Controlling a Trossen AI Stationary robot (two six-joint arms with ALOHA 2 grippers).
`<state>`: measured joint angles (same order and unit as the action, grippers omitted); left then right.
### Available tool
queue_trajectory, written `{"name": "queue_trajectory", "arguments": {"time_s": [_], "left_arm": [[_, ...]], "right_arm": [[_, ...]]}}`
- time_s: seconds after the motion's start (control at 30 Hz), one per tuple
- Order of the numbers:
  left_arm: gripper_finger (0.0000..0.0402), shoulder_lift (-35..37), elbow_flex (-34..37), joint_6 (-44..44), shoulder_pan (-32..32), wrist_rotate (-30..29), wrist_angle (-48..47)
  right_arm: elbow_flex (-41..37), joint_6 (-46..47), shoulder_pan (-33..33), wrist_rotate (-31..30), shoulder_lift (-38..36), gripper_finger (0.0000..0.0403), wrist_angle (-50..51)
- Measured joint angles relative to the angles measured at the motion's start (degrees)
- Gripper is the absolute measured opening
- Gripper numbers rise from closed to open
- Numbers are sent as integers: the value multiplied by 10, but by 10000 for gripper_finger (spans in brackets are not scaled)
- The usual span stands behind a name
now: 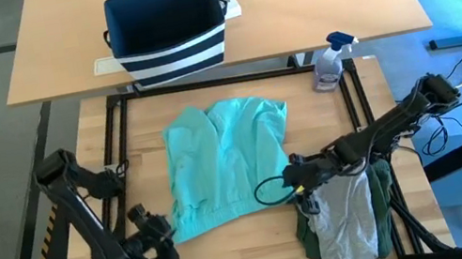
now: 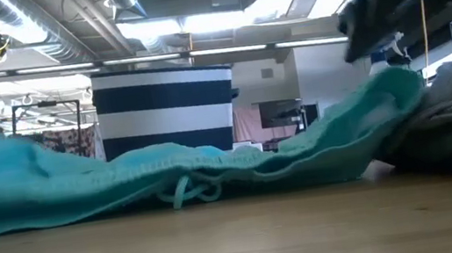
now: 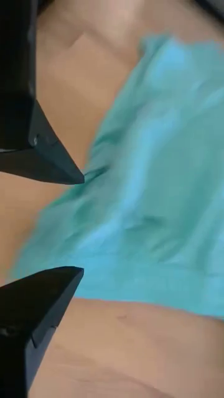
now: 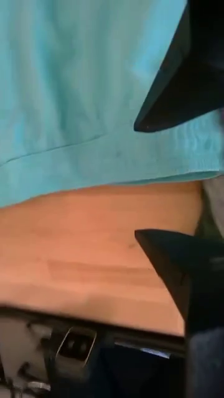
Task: Fold Laundry from Bin
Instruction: Fold the blue shorts
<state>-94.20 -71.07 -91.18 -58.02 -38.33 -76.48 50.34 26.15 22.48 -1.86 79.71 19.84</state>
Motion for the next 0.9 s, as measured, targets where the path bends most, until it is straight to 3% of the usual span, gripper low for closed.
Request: {"name": "queue_trajectory", "arguments": {"time_s": [0.13, 0.2, 0.27, 0.37, 0.47, 0.6, 0.67, 0.9], "left_arm": [[221, 62, 12, 15, 26, -71, -31], [217, 91, 36, 42, 52, -87, -29], [214, 120, 73, 75, 85, -91, -18], [211, 165, 147, 142, 155, -92, 23], [211, 213, 231, 228, 229, -96, 140], [210, 239, 321, 423, 317, -39, 393], [207, 234, 347, 493, 345, 1, 471], [178, 182, 378, 555, 382, 161, 554]], "right_arm": [[27, -50, -4, 7, -2, 291, -5], [40, -71, -13, 15, -2, 295, -5], [46, -86, -32, -16, -2, 292, 2], [46, -106, -95, -75, -2, 278, 38], [42, -127, -193, -61, -2, 253, 43], [40, -193, -320, 12, -1, 208, 14], [40, -218, -373, 32, -1, 186, 1], [40, -269, -486, 70, 8, 106, 18]]}}
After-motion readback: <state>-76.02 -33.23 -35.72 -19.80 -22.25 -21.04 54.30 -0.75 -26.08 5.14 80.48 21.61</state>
